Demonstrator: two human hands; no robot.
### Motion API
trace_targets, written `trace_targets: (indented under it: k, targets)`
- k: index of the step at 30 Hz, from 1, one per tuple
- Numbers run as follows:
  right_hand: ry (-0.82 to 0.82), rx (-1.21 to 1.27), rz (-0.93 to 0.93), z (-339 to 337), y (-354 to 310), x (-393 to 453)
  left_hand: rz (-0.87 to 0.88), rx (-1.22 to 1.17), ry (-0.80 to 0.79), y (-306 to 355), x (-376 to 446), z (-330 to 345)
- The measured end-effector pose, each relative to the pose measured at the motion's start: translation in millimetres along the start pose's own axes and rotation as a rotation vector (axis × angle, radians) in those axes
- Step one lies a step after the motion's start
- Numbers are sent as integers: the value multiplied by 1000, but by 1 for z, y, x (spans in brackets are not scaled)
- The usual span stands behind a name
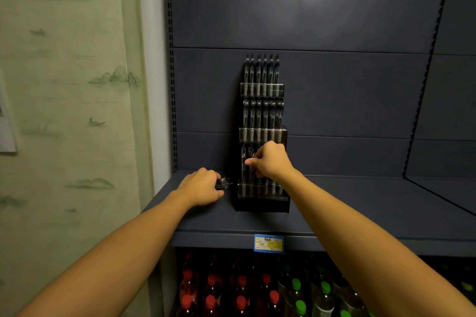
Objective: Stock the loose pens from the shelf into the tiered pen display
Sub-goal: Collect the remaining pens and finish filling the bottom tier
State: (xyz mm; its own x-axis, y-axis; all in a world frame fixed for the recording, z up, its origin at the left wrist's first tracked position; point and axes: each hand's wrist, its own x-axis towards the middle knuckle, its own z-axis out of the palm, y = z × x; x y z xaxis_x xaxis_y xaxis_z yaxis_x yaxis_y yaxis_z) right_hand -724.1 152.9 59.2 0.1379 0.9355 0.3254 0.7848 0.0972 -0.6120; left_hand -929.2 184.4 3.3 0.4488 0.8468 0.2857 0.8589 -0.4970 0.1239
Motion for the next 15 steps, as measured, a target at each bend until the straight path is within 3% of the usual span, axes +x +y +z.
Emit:
trace_targets:
  k: [9,15]
  targets:
    - [-24,-319,-43,3,-10,-20,-16,-78,-2,5,2,1]
    - [-212,-147,-287,20,-7,-32,32,-82,-12,12,0,8]
